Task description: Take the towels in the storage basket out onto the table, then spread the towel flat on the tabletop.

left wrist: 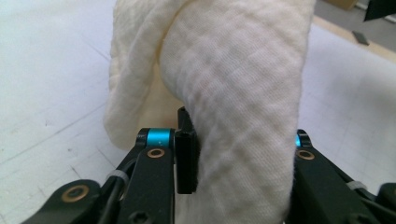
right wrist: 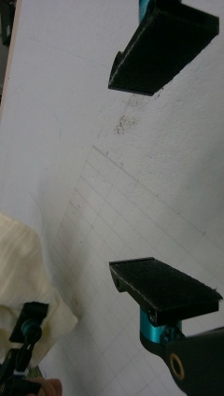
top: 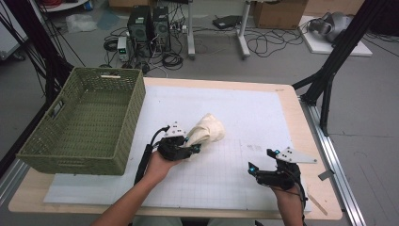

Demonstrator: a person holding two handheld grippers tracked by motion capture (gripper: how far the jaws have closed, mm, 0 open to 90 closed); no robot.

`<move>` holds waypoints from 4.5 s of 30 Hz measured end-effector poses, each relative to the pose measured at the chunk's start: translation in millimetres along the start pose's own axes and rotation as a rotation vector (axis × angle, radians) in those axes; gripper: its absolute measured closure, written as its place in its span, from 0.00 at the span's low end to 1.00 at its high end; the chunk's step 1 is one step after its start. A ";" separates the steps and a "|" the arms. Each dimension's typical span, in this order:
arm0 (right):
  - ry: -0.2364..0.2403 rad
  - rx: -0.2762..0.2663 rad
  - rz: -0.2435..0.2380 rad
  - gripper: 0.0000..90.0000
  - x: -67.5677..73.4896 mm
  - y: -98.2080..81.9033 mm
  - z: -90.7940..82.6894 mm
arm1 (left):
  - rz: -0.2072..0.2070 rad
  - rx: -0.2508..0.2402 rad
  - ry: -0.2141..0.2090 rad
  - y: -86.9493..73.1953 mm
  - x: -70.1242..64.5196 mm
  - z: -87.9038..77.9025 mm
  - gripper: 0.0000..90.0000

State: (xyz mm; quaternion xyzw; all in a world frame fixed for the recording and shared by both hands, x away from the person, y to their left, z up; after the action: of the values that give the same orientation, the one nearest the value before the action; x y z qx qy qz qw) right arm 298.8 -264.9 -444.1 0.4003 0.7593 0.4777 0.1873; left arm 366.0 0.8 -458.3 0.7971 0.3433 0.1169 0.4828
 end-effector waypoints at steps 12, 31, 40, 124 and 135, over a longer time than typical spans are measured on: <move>-0.020 -0.002 0.011 0.12 -3.5 -0.5 -1.0 | -0.047 -0.057 0.044 2.2 11.2 -14.4 0.27; -0.016 0.032 -0.004 0.12 0.0 5.4 19.3 | -0.059 -0.247 0.121 -18.8 45.3 -90.4 0.24; -0.009 -0.012 0.000 0.12 -0.9 11.7 13.6 | -0.048 -0.258 0.126 -19.7 46.5 -98.7 0.24; 0.181 0.053 -0.279 0.51 69.4 28.2 65.7 | -0.041 -0.228 -0.140 7.7 0.0 -41.0 0.95; 0.130 0.126 -0.312 0.95 62.8 27.7 82.4 | -0.011 -0.215 -0.078 4.8 11.2 -41.8 0.89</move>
State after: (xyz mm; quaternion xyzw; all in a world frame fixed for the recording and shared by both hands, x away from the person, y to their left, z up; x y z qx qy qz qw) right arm 327.4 -161.8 -452.7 0.2566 0.8513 0.4190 0.1841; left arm 354.6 35.6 -434.7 0.7427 0.3140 0.1195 0.5792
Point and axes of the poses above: each handheld gripper's, and its own axes: z roughly forward along the jaws, y roughly out of its top, x roughly to its left, the point moved 7 cm from there along z, roughly forward along the jaws, and after that the axes turned 4 degrees about y, right-handed, at the moved point
